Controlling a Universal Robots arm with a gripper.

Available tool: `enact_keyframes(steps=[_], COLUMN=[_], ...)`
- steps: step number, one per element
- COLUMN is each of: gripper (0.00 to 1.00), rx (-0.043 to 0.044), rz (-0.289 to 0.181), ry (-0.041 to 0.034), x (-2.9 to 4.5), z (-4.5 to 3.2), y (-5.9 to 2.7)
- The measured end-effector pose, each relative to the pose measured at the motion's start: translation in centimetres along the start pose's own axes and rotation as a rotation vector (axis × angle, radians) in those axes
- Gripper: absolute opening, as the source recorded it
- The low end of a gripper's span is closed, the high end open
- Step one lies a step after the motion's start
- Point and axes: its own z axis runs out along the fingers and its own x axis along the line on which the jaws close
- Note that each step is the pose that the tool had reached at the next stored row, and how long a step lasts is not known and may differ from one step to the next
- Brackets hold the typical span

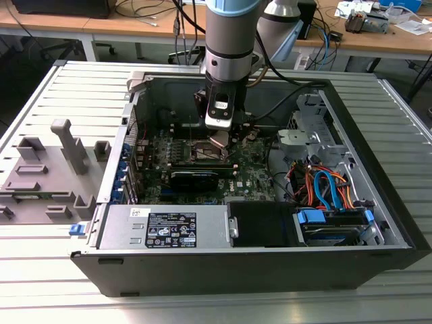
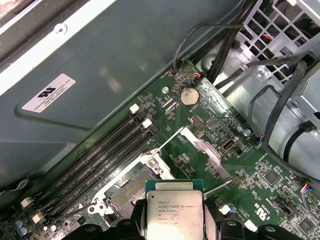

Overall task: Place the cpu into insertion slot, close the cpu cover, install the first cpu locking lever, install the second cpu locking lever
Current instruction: 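Place the cpu into insertion slot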

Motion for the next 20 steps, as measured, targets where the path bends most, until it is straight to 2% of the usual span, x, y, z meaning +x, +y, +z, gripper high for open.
enact_keyframes(steps=[20], gripper=[0.55], rx=[-0.0002], rz=[0.013], ry=[-0.0010], x=[0.00], z=[0.02], y=[0.00])
